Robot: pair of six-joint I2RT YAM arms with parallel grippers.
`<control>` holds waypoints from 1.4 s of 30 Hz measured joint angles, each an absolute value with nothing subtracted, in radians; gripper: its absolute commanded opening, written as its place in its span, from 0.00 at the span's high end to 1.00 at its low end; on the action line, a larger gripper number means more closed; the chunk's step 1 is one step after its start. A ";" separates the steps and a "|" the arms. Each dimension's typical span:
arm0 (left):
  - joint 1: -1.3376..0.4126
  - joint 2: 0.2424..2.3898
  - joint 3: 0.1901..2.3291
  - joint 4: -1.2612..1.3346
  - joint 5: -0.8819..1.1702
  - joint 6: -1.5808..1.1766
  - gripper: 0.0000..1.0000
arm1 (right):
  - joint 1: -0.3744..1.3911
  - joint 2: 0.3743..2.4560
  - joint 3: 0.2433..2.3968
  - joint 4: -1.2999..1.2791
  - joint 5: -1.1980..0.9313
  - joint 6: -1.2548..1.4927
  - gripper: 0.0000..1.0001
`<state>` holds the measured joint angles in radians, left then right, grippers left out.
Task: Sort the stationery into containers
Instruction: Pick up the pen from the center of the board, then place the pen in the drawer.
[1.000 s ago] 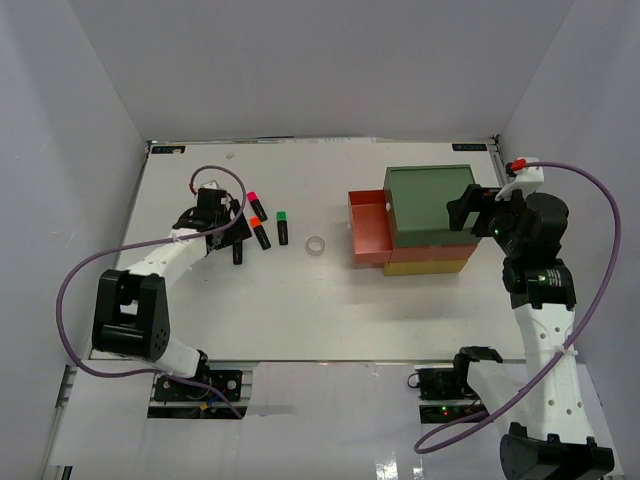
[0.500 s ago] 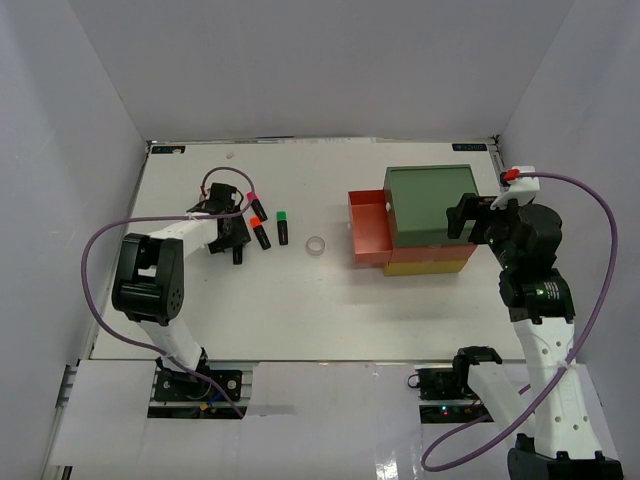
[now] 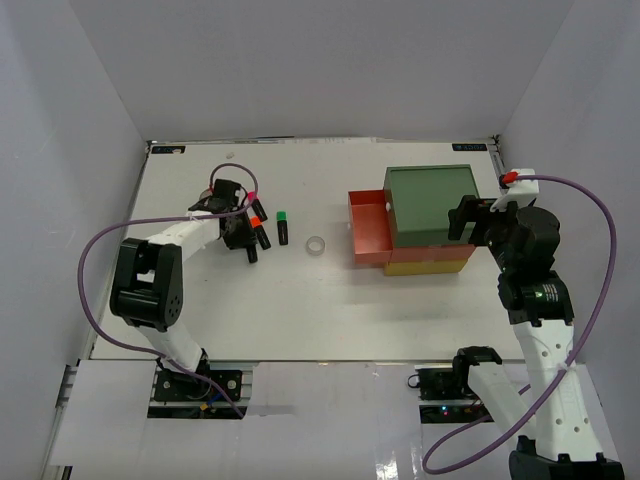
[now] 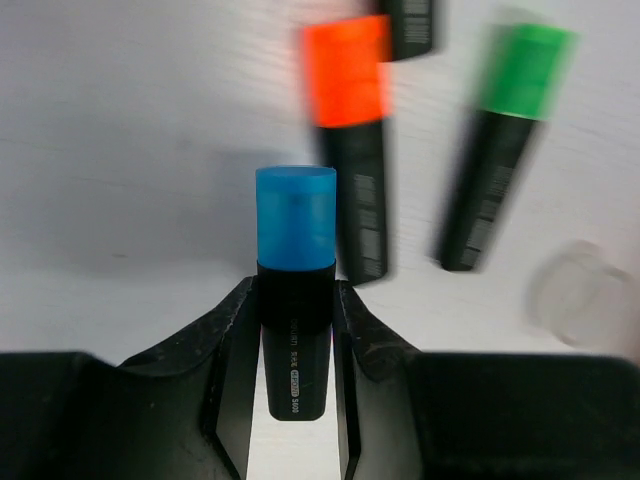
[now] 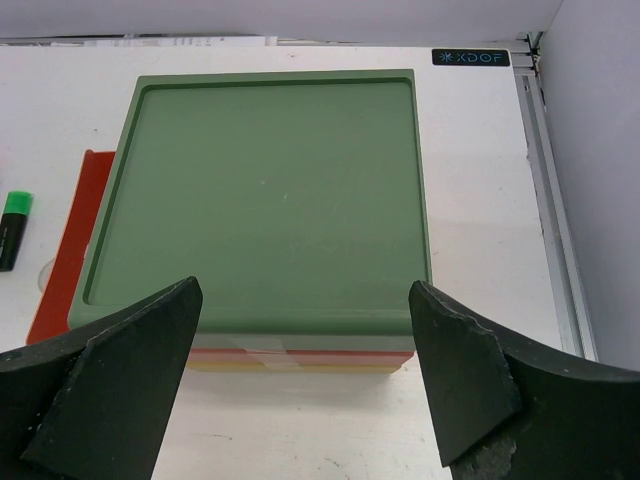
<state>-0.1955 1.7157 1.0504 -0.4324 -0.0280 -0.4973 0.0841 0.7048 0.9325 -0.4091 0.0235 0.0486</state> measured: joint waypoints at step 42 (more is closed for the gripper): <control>-0.537 1.621 1.393 -0.432 -0.049 -0.713 0.18 | 0.125 0.648 0.899 -0.394 0.107 0.022 0.10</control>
<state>-0.5365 1.6211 1.3930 -0.4316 -0.0486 -0.7132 0.1249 0.6476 0.8993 -0.3943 0.1066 0.0223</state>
